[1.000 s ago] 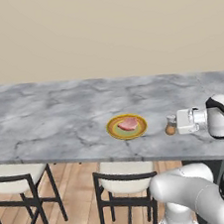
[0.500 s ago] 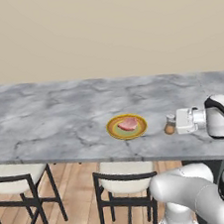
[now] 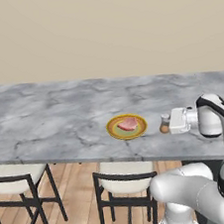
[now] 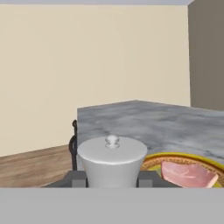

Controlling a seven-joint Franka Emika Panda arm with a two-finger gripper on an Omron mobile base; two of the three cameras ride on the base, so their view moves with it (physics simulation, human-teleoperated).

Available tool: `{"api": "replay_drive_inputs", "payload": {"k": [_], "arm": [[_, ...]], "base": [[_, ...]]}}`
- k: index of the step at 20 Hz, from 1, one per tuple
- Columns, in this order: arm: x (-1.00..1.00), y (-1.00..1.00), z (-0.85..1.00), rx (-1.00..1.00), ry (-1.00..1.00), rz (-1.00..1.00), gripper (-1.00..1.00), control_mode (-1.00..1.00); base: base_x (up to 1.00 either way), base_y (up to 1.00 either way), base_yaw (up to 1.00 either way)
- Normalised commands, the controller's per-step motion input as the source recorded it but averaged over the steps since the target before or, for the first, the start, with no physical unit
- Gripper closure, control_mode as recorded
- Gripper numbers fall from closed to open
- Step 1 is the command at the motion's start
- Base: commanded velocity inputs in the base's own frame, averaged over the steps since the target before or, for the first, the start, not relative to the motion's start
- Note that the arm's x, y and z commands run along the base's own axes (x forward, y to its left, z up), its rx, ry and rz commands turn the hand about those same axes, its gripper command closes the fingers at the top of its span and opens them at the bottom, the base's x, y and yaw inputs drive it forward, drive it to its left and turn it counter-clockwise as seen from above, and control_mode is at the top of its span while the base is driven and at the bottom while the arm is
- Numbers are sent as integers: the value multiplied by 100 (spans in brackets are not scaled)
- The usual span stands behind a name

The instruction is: Retrieve the shaker from the cabinet and place it next the steak on a plate on the dining table.

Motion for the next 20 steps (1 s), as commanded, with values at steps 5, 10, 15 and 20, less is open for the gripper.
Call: {"api": "replay_drive_inputs", "payload": {"k": [5, 10, 15, 20], "arm": [[4, 0, -9, 0, 0, 0, 100, -100], [0, 0, -29, 0, -3, 0, 100, -100], [1, 0, -28, 0, -1, 0, 100, -100], [12, 0, -21, 0, 0, 0, 100, -100]], "base": [[0, 0, 0], [0, 0, 0], [0, 0, 0], [0, 0, 0]]}}
